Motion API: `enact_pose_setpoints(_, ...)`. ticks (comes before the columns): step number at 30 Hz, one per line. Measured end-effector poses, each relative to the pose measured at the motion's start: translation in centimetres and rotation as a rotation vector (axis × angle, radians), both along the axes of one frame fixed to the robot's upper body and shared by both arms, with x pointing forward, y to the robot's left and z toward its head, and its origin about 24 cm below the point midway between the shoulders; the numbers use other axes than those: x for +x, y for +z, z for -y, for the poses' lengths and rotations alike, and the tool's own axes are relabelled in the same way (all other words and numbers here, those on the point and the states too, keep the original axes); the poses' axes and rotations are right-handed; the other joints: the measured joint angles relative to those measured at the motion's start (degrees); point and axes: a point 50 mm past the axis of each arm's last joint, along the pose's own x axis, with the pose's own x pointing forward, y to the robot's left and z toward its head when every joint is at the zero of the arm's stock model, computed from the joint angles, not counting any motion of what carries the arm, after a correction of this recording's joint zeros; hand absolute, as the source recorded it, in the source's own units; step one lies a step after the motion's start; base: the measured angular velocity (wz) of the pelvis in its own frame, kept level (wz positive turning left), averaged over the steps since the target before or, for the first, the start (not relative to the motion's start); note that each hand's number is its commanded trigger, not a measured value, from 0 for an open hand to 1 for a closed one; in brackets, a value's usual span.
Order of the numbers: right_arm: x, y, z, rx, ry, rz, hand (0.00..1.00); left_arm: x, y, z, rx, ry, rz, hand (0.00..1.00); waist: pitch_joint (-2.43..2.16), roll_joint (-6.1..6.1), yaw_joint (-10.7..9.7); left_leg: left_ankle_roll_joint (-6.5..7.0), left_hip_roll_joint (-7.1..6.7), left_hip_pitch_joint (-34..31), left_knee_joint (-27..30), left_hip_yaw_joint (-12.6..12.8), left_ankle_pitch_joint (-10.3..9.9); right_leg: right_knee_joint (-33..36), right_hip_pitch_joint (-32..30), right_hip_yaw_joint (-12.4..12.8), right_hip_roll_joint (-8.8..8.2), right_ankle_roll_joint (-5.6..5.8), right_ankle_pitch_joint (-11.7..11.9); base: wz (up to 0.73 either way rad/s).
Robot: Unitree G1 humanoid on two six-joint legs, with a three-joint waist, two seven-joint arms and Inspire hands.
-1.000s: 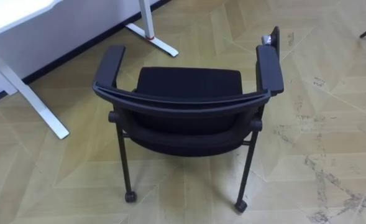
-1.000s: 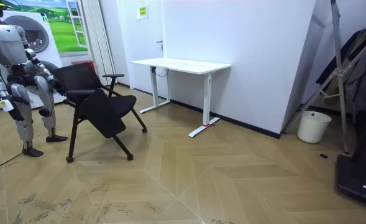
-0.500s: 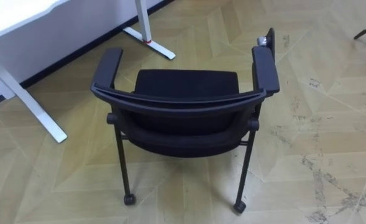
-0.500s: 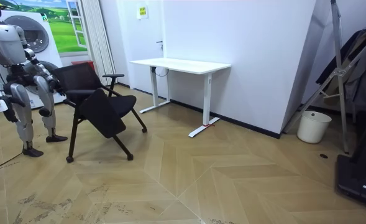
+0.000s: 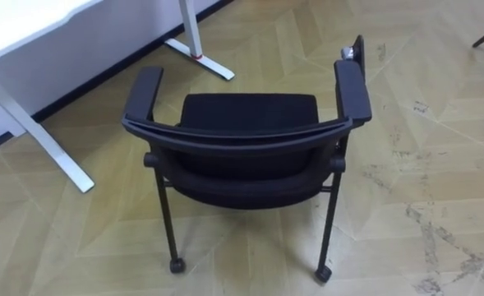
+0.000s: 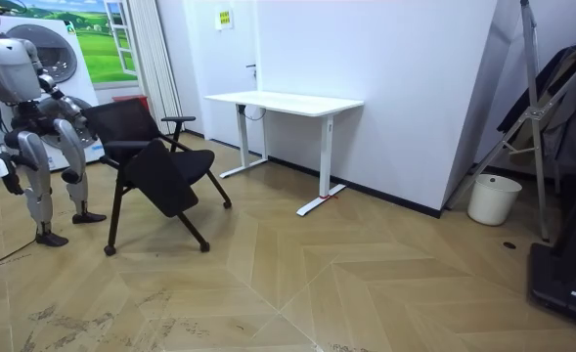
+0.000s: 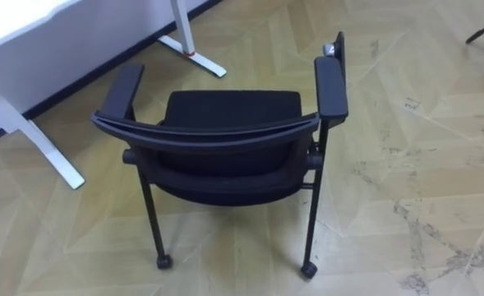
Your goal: Push chair
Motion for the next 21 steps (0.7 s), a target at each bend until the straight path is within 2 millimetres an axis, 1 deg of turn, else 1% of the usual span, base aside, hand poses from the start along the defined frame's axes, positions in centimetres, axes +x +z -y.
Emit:
enact_pose_setpoints(2, -0.1, 0.2, 0.7, -0.014, -0.029, 0.007, 0.00, 0.6, 0.7, -1.4, 0.086, 0.006, 0.019, 0.00, -0.14, 0.66, -0.09, 0.00, -0.01, -0.01, 0.10, -0.05, 0.00, -0.01, 0.15, 0.00, 0.01, 0.00, 0.00, 0.02)
enact_pose_setpoints(3, -0.1, 0.2, 0.8, -0.016, -0.033, 0.009, 0.00, 0.8, 0.9, -1.7, 0.106, 0.009, 0.026, 0.00, -0.11, 0.67, -0.16, 0.00, -0.02, -0.02, 0.13, -0.09, 0.00, -0.01, 0.14, -0.01, 0.01, 0.00, 0.00, 0.00)
enact_pose_setpoints(5, 0.0, 0.4, 1.4, -0.026, -0.022, 0.010, 0.00, 1.8, 1.7, -2.5, 0.176, 0.011, 0.071, 0.00, -0.27, 1.11, -0.16, 0.00, -0.03, 0.02, 0.16, -0.10, 0.00, -0.01, 0.18, -0.04, 0.01, 0.00, 0.00, 0.00)
enact_pose_setpoints(7, 0.2, 0.5, 1.5, -0.030, -0.019, 0.019, 0.00, 2.6, 2.4, -3.1, 0.221, -0.003, 0.107, 0.00, -0.34, 1.26, -0.18, 0.00, -0.01, 0.00, 0.23, -0.14, 0.01, -0.03, 0.21, -0.29, 0.03, 0.00, 0.00, 0.00)
enact_pose_setpoints(9, 0.4, 0.6, 1.7, -0.035, -0.024, 0.027, 0.00, 3.7, 3.1, -3.4, 0.257, -0.024, 0.148, 0.00, -0.57, 1.63, -0.24, 0.00, -0.02, 0.00, 0.32, -0.22, 0.01, -0.03, 0.22, -0.32, 0.04, 0.00, 0.00, 0.00)
enact_pose_setpoints(10, 0.5, 0.7, 1.9, -0.037, -0.041, 0.034, 0.00, 4.4, 3.4, -3.5, 0.283, -0.062, 0.156, 0.00, -0.47, 1.45, -0.18, 0.00, -0.02, 0.04, 0.32, -0.21, 0.01, 0.00, 0.26, -0.28, 0.04, 0.00, 0.00, 0.00)
enact_pose_setpoints(11, 0.6, 0.7, 2.0, -0.041, -0.052, 0.039, 0.00, 4.9, 3.7, -3.7, 0.308, -0.102, 0.157, 0.00, -0.70, 1.81, -0.21, 0.00, -0.03, 0.14, 0.30, -0.18, 0.01, 0.01, 0.32, -0.23, 0.04, 0.00, 0.00, 0.00)
enact_pose_setpoints(12, 0.6, 0.8, 2.1, -0.042, -0.053, 0.040, 0.00, 5.2, 3.8, -3.7, 0.322, -0.122, 0.159, 0.00, -0.67, 1.76, -0.24, 0.01, -0.02, 0.21, 0.25, -0.13, 0.01, 0.03, 0.34, -0.22, 0.03, 0.00, 0.00, 0.00)
enact_pose_setpoints(14, 0.5, 0.8, 2.4, -0.047, -0.077, 0.046, 0.00, 6.5, 4.7, -3.9, 0.373, -0.162, 0.200, 0.00, -0.71, 1.86, -0.21, 0.00, 0.01, 0.30, 0.20, -0.16, 0.02, 0.01, 0.42, -0.21, 0.05, 0.00, 0.00, 0.00)
enact_pose_setpoints(15, 0.5, 0.9, 2.4, -0.048, -0.082, 0.048, 0.00, 6.7, 4.9, -4.0, 0.389, -0.169, 0.210, 0.00, -0.70, 1.87, -0.26, 0.00, 0.01, 0.30, 0.22, -0.19, 0.02, 0.01, 0.41, -0.20, 0.05, 0.00, 0.00, 0.00)
enact_pose_setpoints(18, 0.2, 0.9, 2.6, -0.052, -0.088, 0.040, 0.00, 8.3, 6.4, -4.1, 0.456, -0.193, 0.285, 0.00, -0.65, 1.94, -0.33, 0.00, -0.01, 0.01, 0.32, -0.24, 0.02, 0.01, 0.28, -0.23, 0.04, 0.00, 0.00, 0.02)
enact_pose_setpoints(20, 0.2, 0.9, 2.5, -0.051, -0.077, 0.038, 0.00, 10.4, 8.6, -4.2, 0.544, -0.270, 0.385, 0.00, -0.41, 1.67, -0.22, 0.00, 0.00, -0.46, 0.39, -0.45, 0.02, 0.01, -0.07, -0.14, 0.08, 0.00, 0.00, 0.04)
enact_pose_setpoints(21, 0.3, 0.9, 2.6, -0.051, -0.077, 0.039, 0.00, 10.8, 9.2, -4.2, 0.569, -0.288, 0.402, 0.00, -0.42, 1.72, -0.24, 0.00, -0.01, -0.45, 0.39, -0.46, 0.02, 0.01, -0.08, -0.09, 0.08, 0.00, 0.00, 0.00)
